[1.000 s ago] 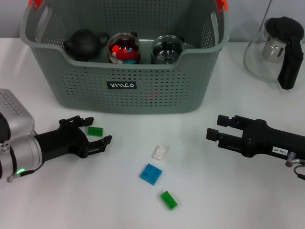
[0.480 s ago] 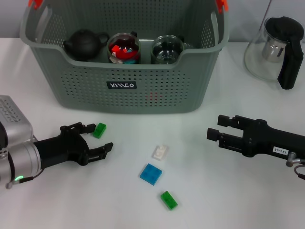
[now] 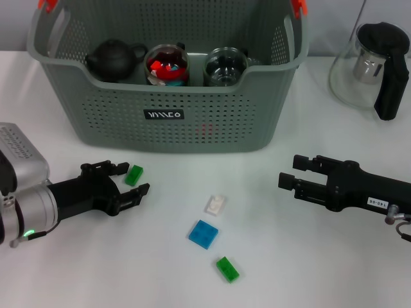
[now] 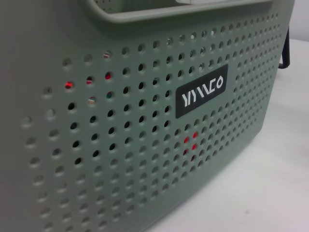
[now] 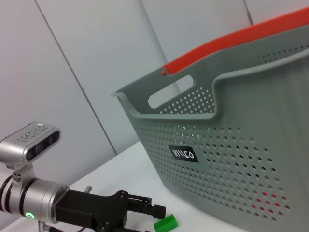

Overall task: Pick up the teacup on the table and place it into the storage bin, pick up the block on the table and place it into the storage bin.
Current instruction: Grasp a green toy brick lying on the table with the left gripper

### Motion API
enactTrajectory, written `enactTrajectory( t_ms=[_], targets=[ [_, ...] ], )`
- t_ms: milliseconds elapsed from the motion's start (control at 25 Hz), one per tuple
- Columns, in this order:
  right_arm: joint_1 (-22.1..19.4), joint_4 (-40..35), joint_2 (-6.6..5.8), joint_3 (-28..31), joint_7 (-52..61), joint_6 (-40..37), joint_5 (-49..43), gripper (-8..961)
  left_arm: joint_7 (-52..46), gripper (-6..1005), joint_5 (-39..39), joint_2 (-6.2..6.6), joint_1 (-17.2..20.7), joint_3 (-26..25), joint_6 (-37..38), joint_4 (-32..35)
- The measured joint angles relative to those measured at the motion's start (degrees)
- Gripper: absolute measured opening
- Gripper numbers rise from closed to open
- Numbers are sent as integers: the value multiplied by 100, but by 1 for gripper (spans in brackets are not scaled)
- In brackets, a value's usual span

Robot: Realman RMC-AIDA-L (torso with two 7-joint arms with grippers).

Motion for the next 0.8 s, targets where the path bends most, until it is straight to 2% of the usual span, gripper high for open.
enactTrajectory(
  t_ms=[440,640,760,800],
  targets=[
    [-1,0,0,0,0,-18,-10,714,14,563,41,11,-20,33,-76,13],
    [-9,0,0,0,0,-25,-1,714,23,416,47,12,-8,35,-34,112],
    [-11,0,0,0,1,-25,1,715,23,185,56,11,-11,64,-59,116],
    [-10,0,-2,0,1,-25,2,715,22,185,57,11,-14,80,-68,117]
  ],
)
